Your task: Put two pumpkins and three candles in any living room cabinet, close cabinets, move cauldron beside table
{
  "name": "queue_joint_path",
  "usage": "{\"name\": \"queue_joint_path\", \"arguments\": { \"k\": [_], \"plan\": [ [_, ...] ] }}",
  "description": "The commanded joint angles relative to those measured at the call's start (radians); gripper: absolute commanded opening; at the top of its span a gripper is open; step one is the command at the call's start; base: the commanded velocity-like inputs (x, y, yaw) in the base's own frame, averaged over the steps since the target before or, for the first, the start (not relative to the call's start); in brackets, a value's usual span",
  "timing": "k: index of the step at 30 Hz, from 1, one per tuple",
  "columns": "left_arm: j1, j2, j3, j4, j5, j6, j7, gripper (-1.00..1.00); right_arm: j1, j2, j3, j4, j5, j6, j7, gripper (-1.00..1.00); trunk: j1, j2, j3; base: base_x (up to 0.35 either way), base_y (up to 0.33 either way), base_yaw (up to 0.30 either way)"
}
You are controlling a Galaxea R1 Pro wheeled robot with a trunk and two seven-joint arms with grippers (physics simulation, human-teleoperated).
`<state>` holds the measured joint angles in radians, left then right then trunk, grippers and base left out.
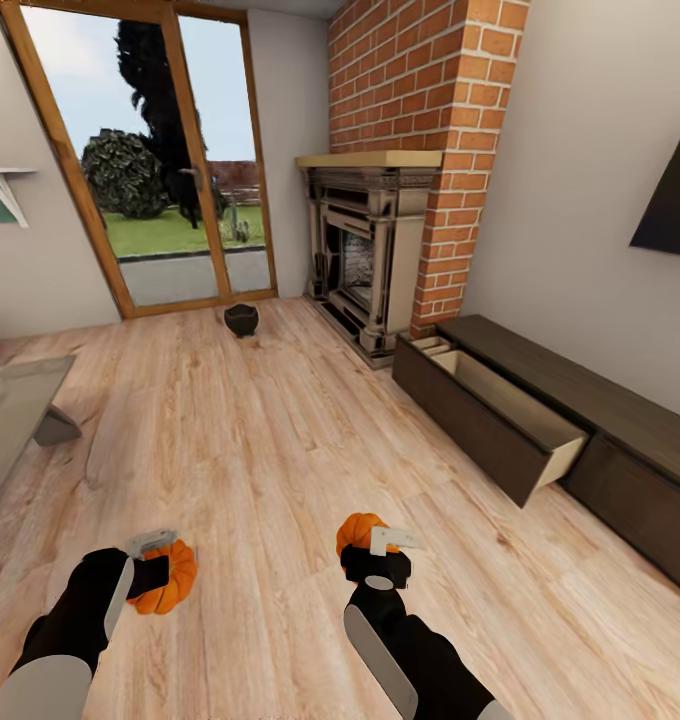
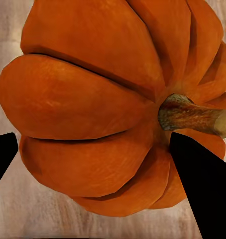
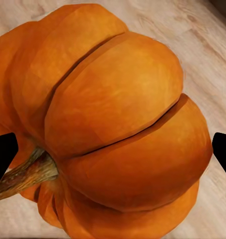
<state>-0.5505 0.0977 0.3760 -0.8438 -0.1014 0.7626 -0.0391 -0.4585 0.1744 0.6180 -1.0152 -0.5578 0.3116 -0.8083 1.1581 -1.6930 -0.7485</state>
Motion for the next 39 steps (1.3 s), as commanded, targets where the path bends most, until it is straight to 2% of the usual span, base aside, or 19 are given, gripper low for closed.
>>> {"name": "queue_joint_path", "arguments": {
  "k": [1,34,39],
  "plan": [
    [0.0,0.0,0.0,0.0,-0.001,0.0,0.002,-1.0,0.0,0.0,0.0,0.0,0.003,0.0,0.0,-1.0,0.0,0.0,0.0,0.0,0.0,0.288],
    [0.0,0.0,0.0,0.0,-0.001,0.001,0.002,-1.0,0.0,0.0,0.001,-0.001,0.003,0.001,0.0,-1.0,0.0,0.0,0.0,0.002,0.0,0.288],
    [0.0,0.0,-0.002,0.0,-0.001,0.0,0.001,-1.0,0.0,0.0,0.025,-0.003,0.005,-0.001,0.0,-1.0,0.0,0.0,0.0,0.246,0.0,0.057]
  ]
}}
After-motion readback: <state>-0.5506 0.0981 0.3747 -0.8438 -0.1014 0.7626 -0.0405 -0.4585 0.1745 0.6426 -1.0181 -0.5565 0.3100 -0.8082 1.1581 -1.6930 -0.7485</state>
